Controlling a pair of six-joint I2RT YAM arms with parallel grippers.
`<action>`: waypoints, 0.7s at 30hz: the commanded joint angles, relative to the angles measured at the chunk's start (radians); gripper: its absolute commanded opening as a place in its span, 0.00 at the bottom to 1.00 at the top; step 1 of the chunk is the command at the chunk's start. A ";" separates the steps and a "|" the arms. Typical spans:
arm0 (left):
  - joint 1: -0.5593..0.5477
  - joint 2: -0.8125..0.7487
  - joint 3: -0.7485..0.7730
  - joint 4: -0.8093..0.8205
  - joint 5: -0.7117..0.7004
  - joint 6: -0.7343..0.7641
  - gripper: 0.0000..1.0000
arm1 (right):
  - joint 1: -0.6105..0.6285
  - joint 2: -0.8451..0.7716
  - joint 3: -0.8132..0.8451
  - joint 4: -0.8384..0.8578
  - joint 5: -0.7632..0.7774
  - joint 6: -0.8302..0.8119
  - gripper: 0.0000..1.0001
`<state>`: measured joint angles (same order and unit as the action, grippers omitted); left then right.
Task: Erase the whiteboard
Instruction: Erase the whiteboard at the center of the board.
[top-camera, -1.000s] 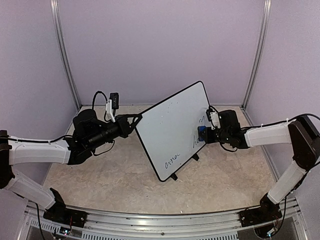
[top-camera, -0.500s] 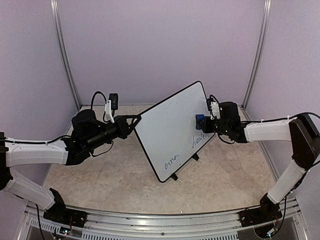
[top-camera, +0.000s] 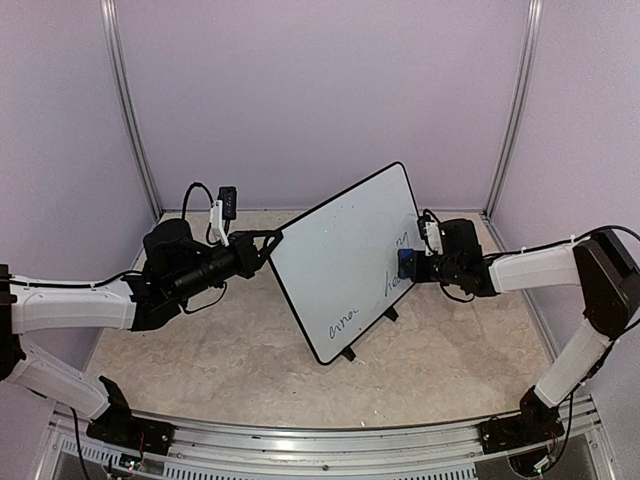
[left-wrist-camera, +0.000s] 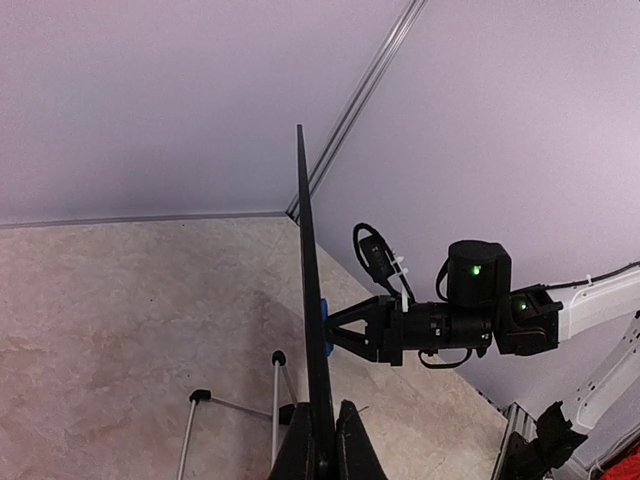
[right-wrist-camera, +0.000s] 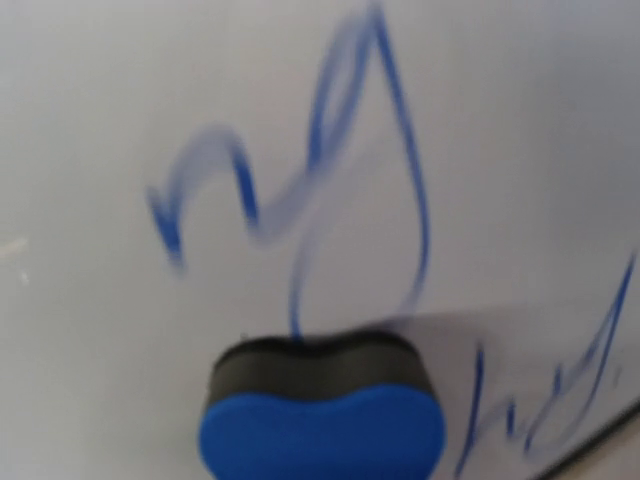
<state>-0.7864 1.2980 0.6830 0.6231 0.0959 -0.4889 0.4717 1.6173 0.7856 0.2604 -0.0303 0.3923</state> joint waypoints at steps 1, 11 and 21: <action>-0.045 0.015 -0.031 -0.079 0.172 0.084 0.00 | -0.022 0.028 0.125 0.001 -0.012 -0.016 0.23; -0.045 0.012 -0.036 -0.074 0.173 0.088 0.00 | -0.023 0.047 0.091 0.055 -0.107 0.029 0.23; -0.045 0.021 -0.034 -0.059 0.192 0.078 0.00 | -0.013 0.035 -0.095 0.175 -0.127 0.084 0.22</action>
<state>-0.7864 1.2980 0.6823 0.6250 0.0967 -0.4885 0.4458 1.6333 0.7303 0.4164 -0.1177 0.4538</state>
